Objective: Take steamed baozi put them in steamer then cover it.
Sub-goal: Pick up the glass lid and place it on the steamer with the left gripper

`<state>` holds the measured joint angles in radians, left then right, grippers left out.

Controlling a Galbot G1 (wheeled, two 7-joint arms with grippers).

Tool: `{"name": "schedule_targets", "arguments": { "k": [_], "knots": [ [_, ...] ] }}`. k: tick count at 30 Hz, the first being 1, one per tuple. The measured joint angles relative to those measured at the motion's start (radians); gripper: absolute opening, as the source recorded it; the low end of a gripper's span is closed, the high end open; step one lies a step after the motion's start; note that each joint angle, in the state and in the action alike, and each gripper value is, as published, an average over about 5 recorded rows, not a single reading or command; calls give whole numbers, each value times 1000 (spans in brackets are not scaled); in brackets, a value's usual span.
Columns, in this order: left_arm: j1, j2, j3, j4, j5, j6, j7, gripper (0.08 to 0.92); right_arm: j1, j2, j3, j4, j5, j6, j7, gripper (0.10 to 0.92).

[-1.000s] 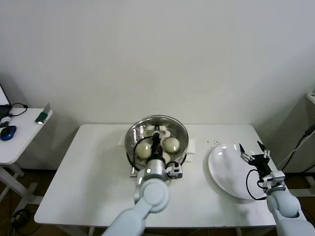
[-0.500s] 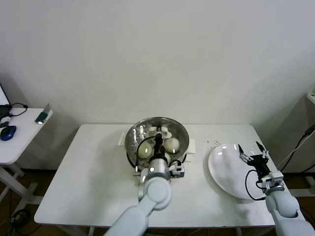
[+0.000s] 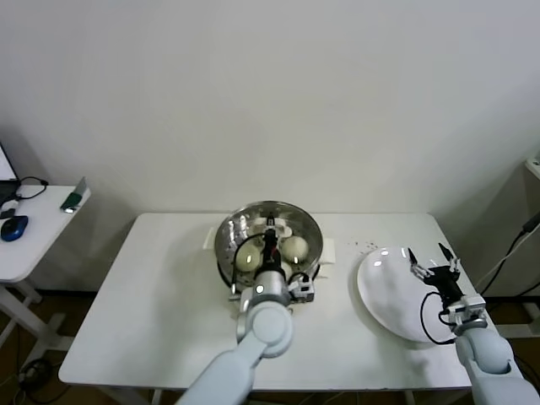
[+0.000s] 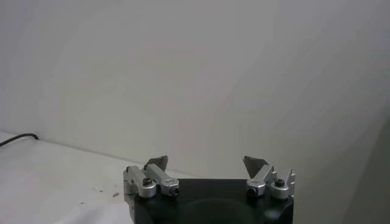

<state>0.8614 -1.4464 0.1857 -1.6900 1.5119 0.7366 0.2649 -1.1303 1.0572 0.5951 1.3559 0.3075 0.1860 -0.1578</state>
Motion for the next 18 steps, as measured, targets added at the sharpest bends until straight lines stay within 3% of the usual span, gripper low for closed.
{"name": "schedule_targets", "arguments": {
  "k": [13, 18],
  "knots": [
    [7, 7, 0, 8, -6, -1, -18, 148, -5, 0, 8, 1, -4, 2, -5, 823],
    [12, 17, 1, -3, -7, -1, -9, 238, -6, -1, 10, 7, -6, -6, -5, 823]
  ]
}}
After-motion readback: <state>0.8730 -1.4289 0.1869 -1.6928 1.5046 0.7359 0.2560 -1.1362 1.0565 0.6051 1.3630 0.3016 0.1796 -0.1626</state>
